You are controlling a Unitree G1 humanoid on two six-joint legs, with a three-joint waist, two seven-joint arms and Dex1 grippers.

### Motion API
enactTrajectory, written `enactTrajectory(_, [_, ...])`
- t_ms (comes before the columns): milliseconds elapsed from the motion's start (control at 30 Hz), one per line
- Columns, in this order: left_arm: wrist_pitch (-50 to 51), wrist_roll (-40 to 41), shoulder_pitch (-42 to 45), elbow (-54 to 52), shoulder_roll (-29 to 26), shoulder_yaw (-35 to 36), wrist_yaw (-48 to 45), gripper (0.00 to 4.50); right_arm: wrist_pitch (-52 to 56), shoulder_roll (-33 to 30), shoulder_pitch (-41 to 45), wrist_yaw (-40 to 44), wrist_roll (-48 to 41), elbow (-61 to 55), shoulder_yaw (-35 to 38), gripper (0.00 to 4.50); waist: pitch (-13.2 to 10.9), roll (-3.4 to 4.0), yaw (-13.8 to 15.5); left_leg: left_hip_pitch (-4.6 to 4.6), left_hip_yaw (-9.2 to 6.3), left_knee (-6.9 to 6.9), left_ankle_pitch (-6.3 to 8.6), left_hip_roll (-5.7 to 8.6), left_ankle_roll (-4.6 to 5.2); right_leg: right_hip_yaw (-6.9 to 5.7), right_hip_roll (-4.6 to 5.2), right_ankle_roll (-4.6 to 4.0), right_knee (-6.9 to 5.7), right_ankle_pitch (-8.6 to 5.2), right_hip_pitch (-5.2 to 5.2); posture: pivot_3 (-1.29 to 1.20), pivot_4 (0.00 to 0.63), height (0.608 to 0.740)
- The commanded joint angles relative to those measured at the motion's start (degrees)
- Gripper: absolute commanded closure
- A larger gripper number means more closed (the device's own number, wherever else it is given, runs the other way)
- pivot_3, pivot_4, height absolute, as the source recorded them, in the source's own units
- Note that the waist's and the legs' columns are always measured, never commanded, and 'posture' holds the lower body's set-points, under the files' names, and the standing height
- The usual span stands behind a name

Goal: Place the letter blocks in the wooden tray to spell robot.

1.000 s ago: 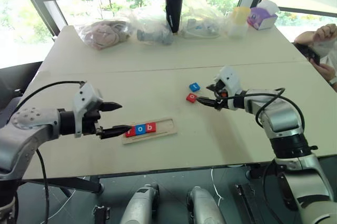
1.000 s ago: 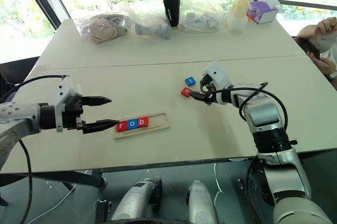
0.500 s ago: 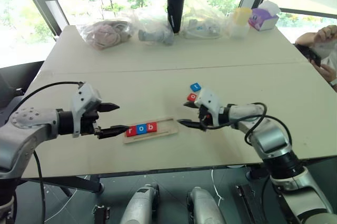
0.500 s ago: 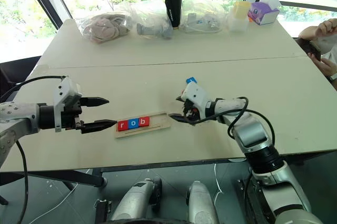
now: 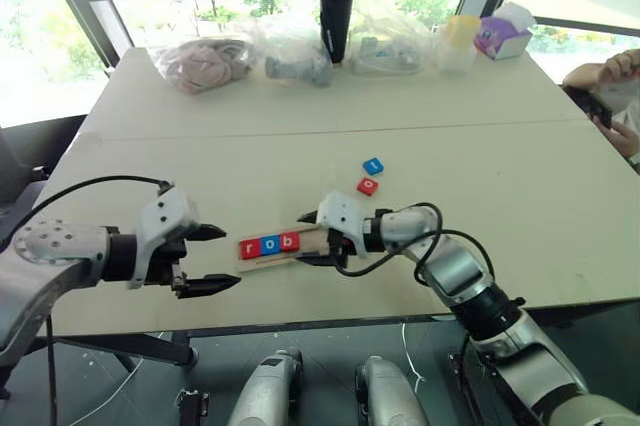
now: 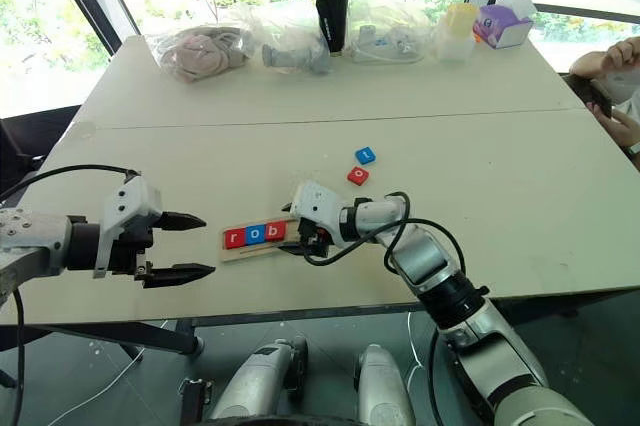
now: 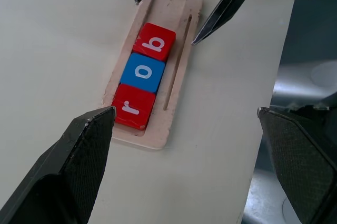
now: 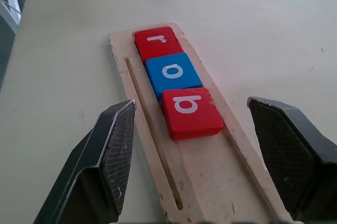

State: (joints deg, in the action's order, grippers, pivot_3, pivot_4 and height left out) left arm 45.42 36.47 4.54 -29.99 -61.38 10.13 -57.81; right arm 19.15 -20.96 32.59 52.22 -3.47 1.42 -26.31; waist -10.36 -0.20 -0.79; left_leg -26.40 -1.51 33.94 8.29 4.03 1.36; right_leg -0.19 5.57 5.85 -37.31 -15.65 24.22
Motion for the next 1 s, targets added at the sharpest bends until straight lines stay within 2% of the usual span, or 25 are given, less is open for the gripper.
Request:
enactTrajectory(33, [-0.2, 0.2, -0.1, -1.7, 0.4, 0.8, 1.0, 0.00, -3.6, 1.1, 2.0, -0.8, 2.4, 2.9, -0.3, 1.02, 0.0, 0.00, 0.0, 0.00, 0.00, 0.00, -0.01, 0.00, -0.01, 0.00, -0.01, 0.00, 0.00, 0.00, 0.00, 0.00, 0.150, 0.740])
enactTrajectory(600, [-0.3, -0.3, 0.4, -2.2, 2.9, -1.3, 3.2, 0.00, -7.5, 1.7, 3.4, -0.7, 4.7, 7.8, 1.1, 1.02, 0.0, -0.01, 0.0, 0.04, 0.00, 0.00, -0.03, 0.00, -0.04, -0.01, -0.04, 0.08, -0.05, 0.05, -0.03, 0.00, 0.150, 0.740])
enactTrajectory(833, [-0.8, 0.1, 0.9, -1.7, 3.1, -1.2, 2.7, 0.00, -1.5, 0.6, 0.7, 6.1, -6.4, -4.2, 6.3, 1.02, 0.0, 0.00, 0.1, 0.04, 0.00, 0.00, -0.03, 0.00, -0.05, -0.01, -0.04, 0.14, -0.05, 0.08, -0.02, 0.00, 0.150, 0.740])
enactTrajectory(900, [-0.6, 1.1, 2.0, -1.4, 3.5, -0.8, 2.5, 0.00, 3.9, 0.3, 0.8, 6.1, -11.6, -8.6, 10.2, 1.02, 0.0, 0.00, 0.1, 0.03, -0.02, 0.00, -0.03, 0.00, -0.05, -0.01, -0.03, 0.14, -0.05, 0.08, -0.03, 0.00, 0.150, 0.740])
enactTrajectory(1000, [0.1, 3.2, 4.6, -0.7, 4.9, 0.3, 2.9, 0.00, 13.2, 0.4, 2.3, 0.8, -18.5, -11.8, 19.1, 1.02, 0.0, -0.02, 0.3, 0.05, -0.04, 0.02, -0.03, 0.00, -0.04, -0.01, -0.02, 0.09, -0.06, 0.05, -0.06, 0.00, 0.150, 0.740])
